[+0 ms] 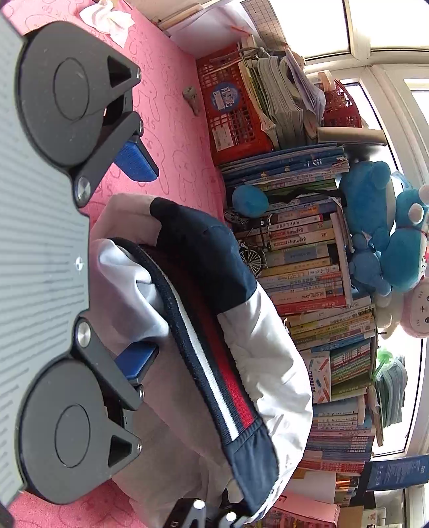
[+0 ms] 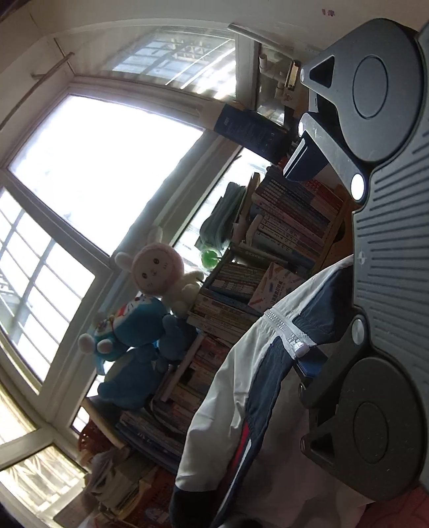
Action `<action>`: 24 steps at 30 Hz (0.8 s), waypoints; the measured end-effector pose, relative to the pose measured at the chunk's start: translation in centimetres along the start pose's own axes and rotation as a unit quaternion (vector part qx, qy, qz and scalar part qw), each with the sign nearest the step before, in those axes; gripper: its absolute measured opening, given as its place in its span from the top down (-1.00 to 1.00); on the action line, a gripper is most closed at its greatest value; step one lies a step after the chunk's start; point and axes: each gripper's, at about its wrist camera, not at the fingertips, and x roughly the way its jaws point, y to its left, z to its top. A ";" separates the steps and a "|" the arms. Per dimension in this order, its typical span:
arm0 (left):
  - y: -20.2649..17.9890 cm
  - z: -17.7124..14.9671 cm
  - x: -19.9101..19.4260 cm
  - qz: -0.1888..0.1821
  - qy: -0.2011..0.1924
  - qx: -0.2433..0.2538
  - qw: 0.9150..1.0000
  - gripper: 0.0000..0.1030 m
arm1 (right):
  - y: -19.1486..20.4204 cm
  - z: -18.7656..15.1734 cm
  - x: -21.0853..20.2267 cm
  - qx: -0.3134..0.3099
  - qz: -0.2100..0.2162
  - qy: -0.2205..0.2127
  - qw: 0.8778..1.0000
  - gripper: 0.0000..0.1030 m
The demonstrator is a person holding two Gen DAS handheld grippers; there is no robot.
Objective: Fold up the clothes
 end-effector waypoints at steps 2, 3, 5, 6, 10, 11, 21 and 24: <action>-0.7 0.3 0.0 -0.001 -0.020 0.002 1.000 -1.00 | 0.2 0.6 0.7 0.003 0.022 0.011 1.000 -0.77; -1.1 0.4 0.0 -0.001 -0.032 0.002 0.999 -1.00 | 0.5 0.7 1.2 0.002 0.039 0.021 0.999 -0.45; -1.7 0.7 0.0 -0.006 -0.057 0.001 0.998 -1.00 | 1.2 1.0 2.3 0.003 0.073 0.045 0.996 0.10; -1.9 0.8 0.0 -0.013 -0.072 -0.001 0.997 -1.00 | 1.0 1.3 2.2 0.014 0.081 0.044 0.996 0.50; -2.9 1.2 0.4 -0.018 -0.112 0.009 0.994 -1.00 | -0.3 2.6 1.5 0.060 0.107 0.037 0.992 0.63; -3.3 1.4 0.7 -0.010 -0.113 0.020 0.993 -1.00 | -0.6 2.9 1.4 0.071 0.113 0.035 0.990 0.63; 0.8 3.4 1.4 0.105 -0.122 -0.044 0.986 -1.00 | -6.4 5.2 -3.8 0.119 0.046 -0.053 0.990 0.72; 2.9 3.9 2.0 0.105 -0.101 -0.076 0.986 -1.00 | -6.4 4.0 -3.2 0.097 0.054 -0.015 0.994 0.70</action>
